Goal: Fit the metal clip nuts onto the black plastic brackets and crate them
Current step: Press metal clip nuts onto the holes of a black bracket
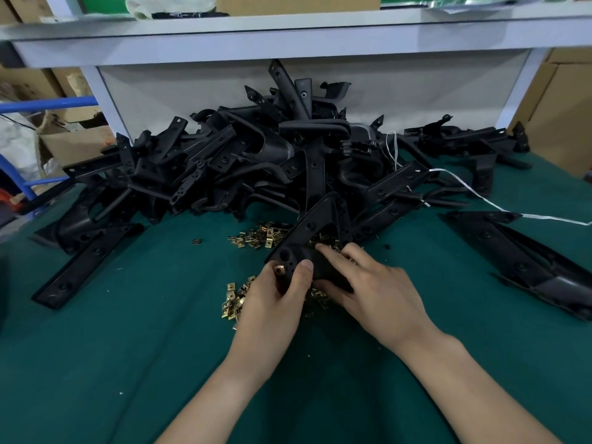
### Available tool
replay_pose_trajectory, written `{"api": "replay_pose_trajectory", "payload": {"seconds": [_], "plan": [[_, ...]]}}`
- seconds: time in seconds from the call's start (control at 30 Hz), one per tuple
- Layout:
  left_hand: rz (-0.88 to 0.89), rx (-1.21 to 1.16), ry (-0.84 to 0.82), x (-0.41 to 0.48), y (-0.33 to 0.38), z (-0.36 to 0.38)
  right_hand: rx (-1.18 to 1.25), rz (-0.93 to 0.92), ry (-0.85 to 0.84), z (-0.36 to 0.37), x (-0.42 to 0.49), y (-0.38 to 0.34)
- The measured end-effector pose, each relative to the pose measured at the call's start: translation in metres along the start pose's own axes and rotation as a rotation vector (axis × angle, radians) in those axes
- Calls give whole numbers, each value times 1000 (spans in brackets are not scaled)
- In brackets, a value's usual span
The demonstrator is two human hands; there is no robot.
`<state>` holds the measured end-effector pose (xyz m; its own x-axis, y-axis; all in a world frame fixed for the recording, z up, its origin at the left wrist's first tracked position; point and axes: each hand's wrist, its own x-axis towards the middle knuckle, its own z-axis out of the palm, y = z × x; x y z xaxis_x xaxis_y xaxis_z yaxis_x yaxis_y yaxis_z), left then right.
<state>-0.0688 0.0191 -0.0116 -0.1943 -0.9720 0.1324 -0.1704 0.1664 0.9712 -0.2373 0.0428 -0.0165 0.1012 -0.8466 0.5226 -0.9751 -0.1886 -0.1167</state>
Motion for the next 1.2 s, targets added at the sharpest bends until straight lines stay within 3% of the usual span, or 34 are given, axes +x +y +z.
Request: {"api": "replay_pose_trajectory", "payload": {"seconds": [0.53, 1.2], "plan": [[64, 86, 40, -2, 1, 2, -7, -11, -3, 0, 0, -1], [13, 156, 15, -1, -4, 1, -15, -12, -1, 0, 1, -2]]}}
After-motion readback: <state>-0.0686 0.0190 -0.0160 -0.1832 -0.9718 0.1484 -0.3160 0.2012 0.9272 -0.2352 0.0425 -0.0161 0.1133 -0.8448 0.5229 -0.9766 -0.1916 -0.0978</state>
